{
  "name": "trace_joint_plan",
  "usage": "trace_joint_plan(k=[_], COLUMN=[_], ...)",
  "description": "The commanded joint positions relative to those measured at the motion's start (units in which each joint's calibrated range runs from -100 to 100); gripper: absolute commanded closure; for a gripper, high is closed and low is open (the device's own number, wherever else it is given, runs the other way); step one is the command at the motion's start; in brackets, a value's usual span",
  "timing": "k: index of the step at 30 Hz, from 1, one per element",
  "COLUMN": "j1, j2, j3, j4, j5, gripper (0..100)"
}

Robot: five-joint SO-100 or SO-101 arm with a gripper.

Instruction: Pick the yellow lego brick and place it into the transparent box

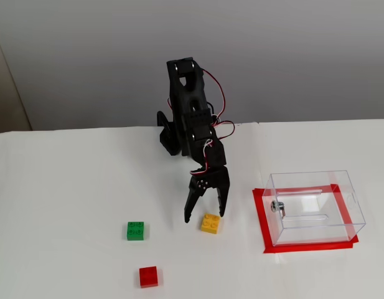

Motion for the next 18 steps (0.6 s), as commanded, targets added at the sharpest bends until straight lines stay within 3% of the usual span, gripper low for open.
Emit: trace_joint_plan(k=[1,18], j1=[-0.04,1.29], j2=[0.20,4.36], j3=[-1.59,-0.78], j4=[-0.20,-3.51], j5=[-0.23,-0.23], gripper=[62,62])
